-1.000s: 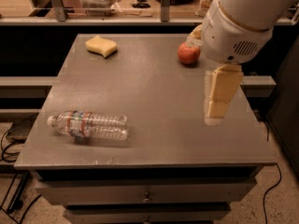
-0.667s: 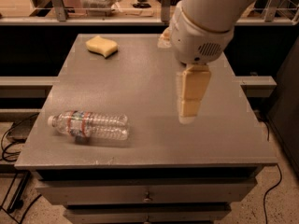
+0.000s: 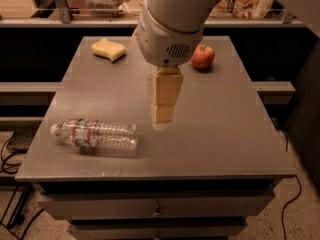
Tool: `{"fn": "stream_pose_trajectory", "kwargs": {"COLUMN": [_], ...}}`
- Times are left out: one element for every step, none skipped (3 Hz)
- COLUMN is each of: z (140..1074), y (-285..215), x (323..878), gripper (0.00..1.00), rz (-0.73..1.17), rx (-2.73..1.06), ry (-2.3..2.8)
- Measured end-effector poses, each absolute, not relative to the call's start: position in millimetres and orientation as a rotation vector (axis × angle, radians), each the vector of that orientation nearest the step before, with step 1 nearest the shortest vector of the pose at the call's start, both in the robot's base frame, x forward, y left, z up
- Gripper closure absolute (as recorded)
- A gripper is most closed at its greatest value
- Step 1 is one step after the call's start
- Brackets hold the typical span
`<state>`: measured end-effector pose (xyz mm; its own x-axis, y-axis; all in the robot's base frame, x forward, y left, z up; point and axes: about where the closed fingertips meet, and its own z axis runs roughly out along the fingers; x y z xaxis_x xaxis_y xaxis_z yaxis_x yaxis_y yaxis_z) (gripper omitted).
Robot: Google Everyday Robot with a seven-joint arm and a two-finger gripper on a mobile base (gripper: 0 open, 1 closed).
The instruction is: Place water bottle upright
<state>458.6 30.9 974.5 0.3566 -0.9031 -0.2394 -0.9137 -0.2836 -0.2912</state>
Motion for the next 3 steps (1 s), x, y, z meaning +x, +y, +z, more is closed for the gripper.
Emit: {"fn": "stream_pose_trajectory", "kwargs": {"z": [970, 961, 948], "y": [41, 75, 111], "x": [459, 462, 462], "gripper": [0.0, 0.0, 0.0], "rz": [0.06, 0.069, 0.096], "rx": [-2.277, -2.339, -2.401], "ry": [1.586, 1.525, 1.464]}}
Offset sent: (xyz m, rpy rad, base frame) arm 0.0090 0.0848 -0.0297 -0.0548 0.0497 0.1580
